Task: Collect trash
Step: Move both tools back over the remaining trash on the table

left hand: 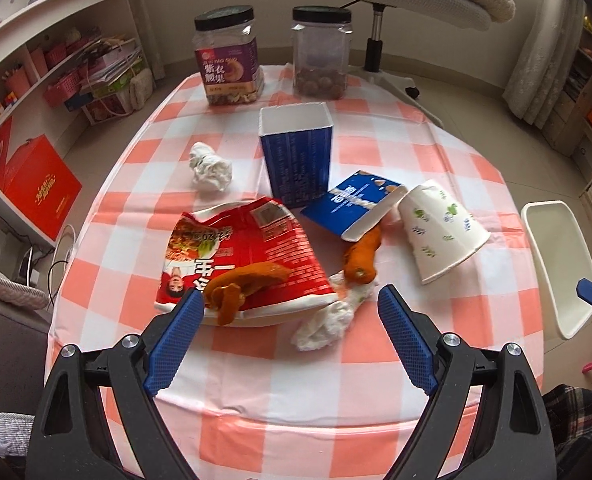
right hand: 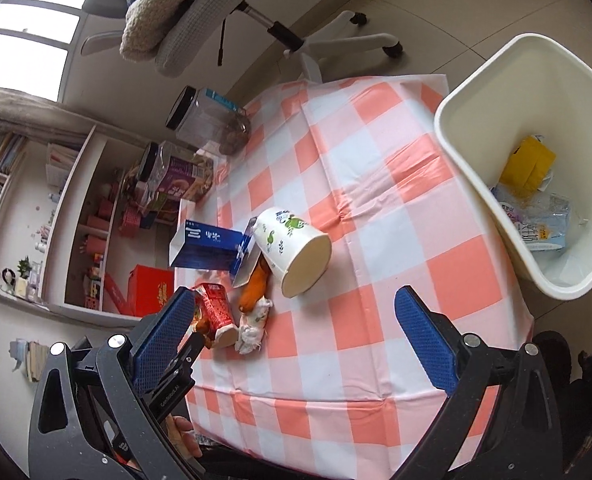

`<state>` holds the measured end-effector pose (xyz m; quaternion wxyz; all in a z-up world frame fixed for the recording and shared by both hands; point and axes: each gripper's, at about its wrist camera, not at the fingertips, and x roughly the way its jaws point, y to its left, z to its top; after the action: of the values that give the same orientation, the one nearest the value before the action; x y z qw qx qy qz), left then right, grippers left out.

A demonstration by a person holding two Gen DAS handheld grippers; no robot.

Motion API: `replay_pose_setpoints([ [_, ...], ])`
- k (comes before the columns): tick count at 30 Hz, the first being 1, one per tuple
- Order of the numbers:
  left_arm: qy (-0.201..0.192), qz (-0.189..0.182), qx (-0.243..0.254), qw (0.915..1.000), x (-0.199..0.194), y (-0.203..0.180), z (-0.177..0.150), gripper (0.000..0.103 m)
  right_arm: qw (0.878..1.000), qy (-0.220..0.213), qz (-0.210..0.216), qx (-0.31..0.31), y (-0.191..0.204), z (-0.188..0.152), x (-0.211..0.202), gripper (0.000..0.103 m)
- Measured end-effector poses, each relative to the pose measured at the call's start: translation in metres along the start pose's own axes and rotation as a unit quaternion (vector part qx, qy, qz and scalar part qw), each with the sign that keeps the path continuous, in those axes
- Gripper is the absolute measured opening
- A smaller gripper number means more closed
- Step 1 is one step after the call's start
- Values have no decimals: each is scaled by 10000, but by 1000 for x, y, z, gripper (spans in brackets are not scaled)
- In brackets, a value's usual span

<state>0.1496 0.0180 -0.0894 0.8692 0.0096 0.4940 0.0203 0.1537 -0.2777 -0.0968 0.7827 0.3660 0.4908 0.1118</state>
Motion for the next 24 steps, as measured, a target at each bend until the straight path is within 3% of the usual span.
replay_pose_setpoints([
  [5,591,-232,-104,9979,21,27,2,86,9970,-61,-472,-607,27,-5,17,96],
  [9,928,-368,212,9948,35,32,5,86,9896,-178,-870,-1131,44,-8,27,96],
  [11,919,-357,153,9950,37,37,8,86,9859,-227,-1028,-1298,49,-9,31,96],
  [14,987,-835,-526,9902,40,56,15,86,9816,-280,-1227,-1434,51,-8,38,96],
  [17,1002,-926,-884,9867,43,65,20,86,9784,-260,-1343,-1547,55,-8,46,96],
  [19,998,-973,-888,9862,41,65,24,86,9765,-233,-1369,-1645,58,-9,51,96],
  [24,1011,-1004,-299,9893,35,59,32,86,9722,-197,-1443,-1835,67,-11,61,96],
])
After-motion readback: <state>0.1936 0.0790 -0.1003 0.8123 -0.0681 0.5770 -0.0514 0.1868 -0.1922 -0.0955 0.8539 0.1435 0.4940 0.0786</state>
